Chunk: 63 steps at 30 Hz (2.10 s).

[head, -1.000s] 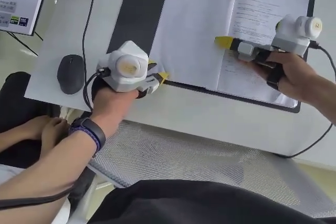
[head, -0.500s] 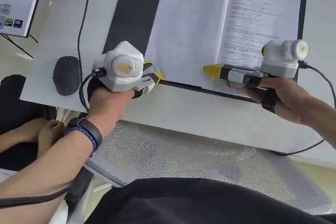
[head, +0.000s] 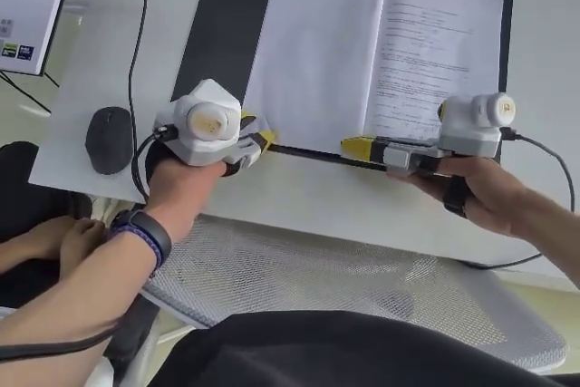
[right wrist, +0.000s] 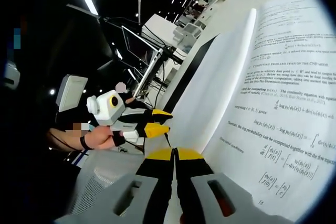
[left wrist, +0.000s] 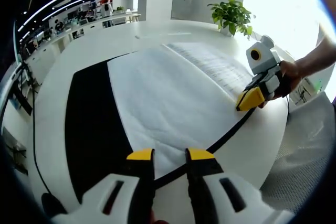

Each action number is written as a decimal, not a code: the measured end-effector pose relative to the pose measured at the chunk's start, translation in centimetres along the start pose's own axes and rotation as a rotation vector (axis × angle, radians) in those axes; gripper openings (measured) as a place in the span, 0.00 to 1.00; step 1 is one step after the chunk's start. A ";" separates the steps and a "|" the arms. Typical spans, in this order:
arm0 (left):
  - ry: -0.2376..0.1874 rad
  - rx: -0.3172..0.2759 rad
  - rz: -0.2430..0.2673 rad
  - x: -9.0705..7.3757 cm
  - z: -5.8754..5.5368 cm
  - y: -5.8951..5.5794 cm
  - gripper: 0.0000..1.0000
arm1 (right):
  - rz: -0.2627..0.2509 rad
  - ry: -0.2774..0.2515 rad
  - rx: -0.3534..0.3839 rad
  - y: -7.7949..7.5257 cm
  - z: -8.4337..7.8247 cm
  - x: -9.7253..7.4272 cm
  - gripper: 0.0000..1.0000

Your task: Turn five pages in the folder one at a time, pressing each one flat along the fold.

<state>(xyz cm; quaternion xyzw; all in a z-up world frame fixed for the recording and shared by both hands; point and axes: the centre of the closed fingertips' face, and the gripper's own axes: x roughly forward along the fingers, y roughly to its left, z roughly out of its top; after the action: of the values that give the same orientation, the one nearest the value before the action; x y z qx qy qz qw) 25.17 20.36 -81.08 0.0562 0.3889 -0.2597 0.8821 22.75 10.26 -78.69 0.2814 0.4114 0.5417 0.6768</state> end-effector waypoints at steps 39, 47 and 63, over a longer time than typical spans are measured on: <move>0.021 0.016 -0.045 -1.2 1.2 -1.0 0.34 | -0.126 -0.075 -0.059 1.2 1.8 -2.3 0.13; -0.011 0.020 -0.042 -2.2 2.4 -1.3 0.37 | -0.172 -0.106 -0.104 1.3 2.8 -4.0 0.21; -0.084 0.062 -0.043 -4.3 5.8 -1.7 0.42 | -0.332 -0.163 -0.252 1.2 6.0 -9.8 0.33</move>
<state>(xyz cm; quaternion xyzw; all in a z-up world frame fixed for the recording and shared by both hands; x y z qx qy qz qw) 25.66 18.91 -73.80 0.0640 0.3443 -0.2927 0.8898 26.53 1.53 -72.20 0.1659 0.3252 0.4454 0.8175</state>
